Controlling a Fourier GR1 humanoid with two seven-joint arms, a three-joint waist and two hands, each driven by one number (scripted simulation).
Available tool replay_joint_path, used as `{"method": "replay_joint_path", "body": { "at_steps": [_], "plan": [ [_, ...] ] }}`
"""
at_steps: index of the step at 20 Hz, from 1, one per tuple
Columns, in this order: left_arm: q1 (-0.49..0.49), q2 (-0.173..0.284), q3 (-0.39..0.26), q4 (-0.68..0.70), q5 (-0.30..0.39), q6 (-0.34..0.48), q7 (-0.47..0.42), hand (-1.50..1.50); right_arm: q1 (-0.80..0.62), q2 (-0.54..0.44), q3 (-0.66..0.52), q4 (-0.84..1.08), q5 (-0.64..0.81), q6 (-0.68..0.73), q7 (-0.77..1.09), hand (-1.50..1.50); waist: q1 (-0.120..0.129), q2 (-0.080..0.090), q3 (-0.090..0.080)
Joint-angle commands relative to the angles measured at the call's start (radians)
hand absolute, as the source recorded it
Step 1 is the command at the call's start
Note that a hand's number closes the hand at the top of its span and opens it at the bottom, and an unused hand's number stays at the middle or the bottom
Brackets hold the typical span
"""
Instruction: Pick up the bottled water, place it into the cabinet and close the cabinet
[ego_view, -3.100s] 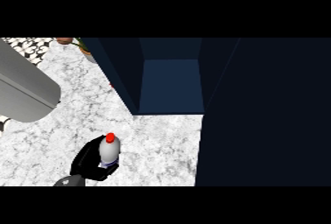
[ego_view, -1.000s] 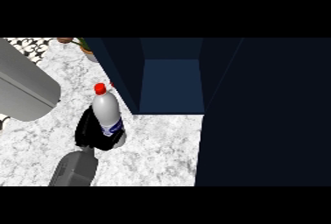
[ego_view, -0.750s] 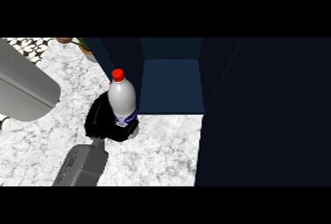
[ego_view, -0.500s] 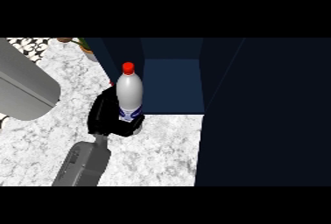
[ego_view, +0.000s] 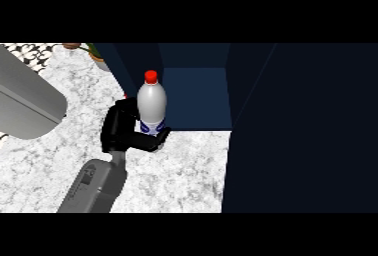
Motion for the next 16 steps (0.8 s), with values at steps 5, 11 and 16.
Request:
{"method": "replay_joint_path", "body": {
  "at_steps": [5,11,16],
  "plan": [
    [-0.310,-0.036,-0.056,0.060,-0.123,0.145,0.083,1.50,-0.053,0.007,0.003,0.035,-0.005,0.008,0.015,-1.50,-0.055,0.012,0.008],
    [-0.330,-0.011,-0.052,0.135,-0.191,0.223,0.082,1.50,-0.044,-0.010,0.001,0.042,-0.011,0.028,0.002,-1.50,-0.074,0.017,0.007],
    [-0.331,0.004,-0.084,0.148,-0.240,0.286,0.136,1.50,-0.030,-0.001,0.038,0.026,0.009,0.014,0.013,-1.50,-0.084,0.017,0.007]
  ]
}}
